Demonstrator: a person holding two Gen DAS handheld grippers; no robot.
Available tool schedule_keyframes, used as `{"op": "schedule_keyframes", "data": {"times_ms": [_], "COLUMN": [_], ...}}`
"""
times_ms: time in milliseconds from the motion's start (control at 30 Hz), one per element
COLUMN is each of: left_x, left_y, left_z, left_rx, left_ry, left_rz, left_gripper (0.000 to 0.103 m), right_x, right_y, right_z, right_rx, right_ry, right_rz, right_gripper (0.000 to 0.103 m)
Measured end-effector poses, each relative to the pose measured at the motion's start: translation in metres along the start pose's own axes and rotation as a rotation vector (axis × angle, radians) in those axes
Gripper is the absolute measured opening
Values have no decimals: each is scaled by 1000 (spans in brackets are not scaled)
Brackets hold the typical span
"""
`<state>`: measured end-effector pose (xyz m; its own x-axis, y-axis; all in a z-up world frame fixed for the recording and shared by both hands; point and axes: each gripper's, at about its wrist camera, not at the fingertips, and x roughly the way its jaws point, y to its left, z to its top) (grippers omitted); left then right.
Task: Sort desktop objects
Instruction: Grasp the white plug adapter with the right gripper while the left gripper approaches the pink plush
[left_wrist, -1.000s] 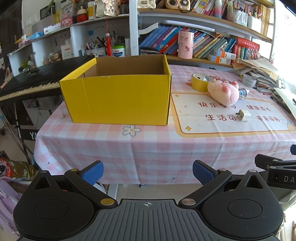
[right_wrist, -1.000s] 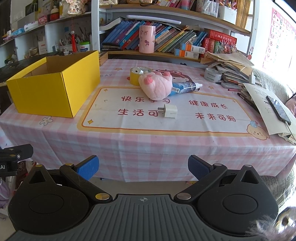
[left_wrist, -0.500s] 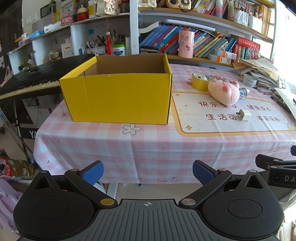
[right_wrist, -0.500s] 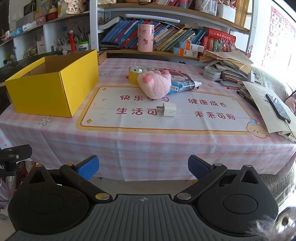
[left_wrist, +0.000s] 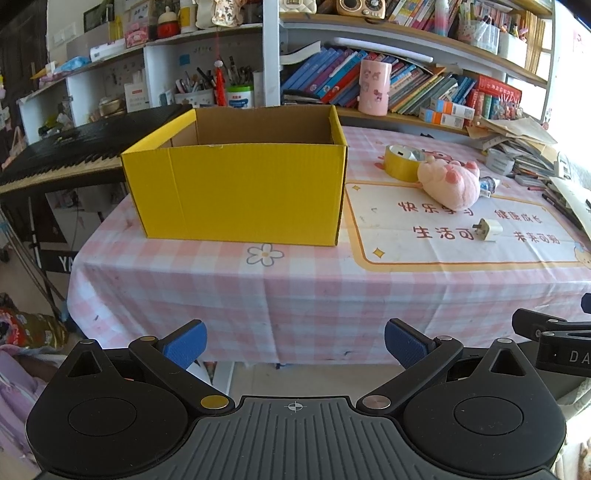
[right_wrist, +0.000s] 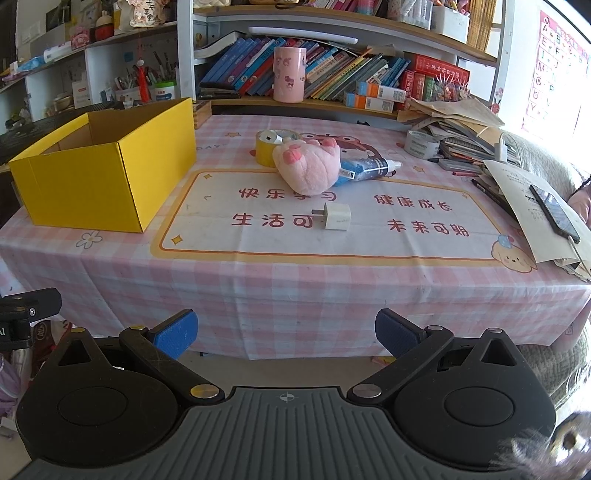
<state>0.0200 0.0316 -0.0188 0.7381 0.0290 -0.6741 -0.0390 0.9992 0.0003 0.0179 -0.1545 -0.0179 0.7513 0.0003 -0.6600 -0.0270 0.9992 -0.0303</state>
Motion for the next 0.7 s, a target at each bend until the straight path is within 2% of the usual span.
{"op": "schedule_keyframes", "data": {"times_ms": [333,700], "left_x": [0,8], "left_y": [-2,-25], "left_z": [0,9], "left_rx": [3,45], "left_ry": [-2,-3], "left_rz": [-4,-51], "left_gripper": [103,103], "right_x": [-1,-2], "right_y": [-1,-15], "right_z": [-1,1], "right_rx": [-3,10], "right_ry": [5,19], "right_rz": [0,-22], "right_gripper": [103,103]}}
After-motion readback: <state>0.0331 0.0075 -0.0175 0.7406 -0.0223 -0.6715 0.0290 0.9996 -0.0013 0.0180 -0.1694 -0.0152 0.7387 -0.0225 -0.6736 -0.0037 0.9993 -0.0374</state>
